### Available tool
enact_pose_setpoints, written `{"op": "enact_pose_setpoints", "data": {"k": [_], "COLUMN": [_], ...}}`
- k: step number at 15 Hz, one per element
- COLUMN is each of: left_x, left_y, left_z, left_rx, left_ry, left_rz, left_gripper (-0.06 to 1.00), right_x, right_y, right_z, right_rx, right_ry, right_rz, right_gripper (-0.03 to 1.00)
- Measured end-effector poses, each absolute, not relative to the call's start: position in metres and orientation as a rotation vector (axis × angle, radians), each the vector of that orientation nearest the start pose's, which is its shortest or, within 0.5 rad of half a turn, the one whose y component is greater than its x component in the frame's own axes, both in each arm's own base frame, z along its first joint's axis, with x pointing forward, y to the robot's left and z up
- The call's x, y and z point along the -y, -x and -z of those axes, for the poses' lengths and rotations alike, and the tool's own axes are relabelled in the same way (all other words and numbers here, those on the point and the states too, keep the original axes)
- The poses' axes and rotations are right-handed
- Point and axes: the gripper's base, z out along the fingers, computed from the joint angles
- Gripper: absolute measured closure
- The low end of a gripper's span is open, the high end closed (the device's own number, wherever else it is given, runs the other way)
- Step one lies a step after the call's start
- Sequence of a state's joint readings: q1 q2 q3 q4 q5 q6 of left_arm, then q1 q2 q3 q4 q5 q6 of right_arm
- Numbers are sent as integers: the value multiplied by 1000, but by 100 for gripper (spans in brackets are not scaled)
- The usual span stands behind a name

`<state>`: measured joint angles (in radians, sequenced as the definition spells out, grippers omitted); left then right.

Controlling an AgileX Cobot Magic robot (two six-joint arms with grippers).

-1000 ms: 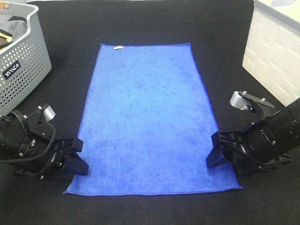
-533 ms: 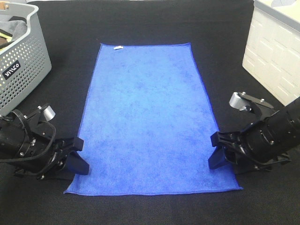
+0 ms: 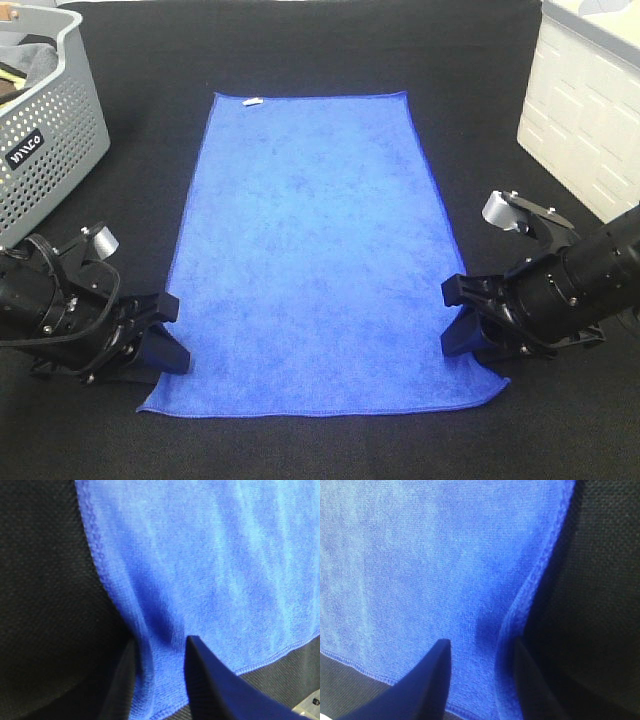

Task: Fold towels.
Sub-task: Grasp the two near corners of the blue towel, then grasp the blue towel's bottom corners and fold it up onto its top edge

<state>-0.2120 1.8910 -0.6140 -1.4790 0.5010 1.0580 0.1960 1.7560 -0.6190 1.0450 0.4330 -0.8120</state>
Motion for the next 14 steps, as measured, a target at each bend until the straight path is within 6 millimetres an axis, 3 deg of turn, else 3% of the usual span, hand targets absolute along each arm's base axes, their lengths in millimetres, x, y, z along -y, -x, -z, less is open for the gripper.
{"op": "enact_pose_setpoints", "data": {"k": [2,3,4,5,8,11,14], "left_x": [98,98,98,98,97,94,89], "left_y": [-250,-250,-250,-249,-246,-238,-215], "left_z": [-79,-79,-79,-78,-79,-95,-122], "left_rx": [-2861,-2863,-2864,-2866,-2883,-2875,-2875], "left_ry": [158,152,144,124,51,-9,-96], "left_rz": [840,838,836,832,812,788,769], "left_gripper": [68,75,88,94,94,94,94], "right_x": [-83,-83,-83,-83,-83,-83,-77], "right_y": [-247,-246,-245,-245,-244,-237,-209], "right_z": [-104,-97,-90,-86,-89,-110,-130], "right_rx": [-2871,-2899,-2932,-2949,-2945,-2922,-2922], "right_ry": [86,71,52,32,19,42,26], "right_rz": [-609,-608,-616,-631,-645,-663,-648], "right_gripper": [59,66,87,96,97,97,97]}}
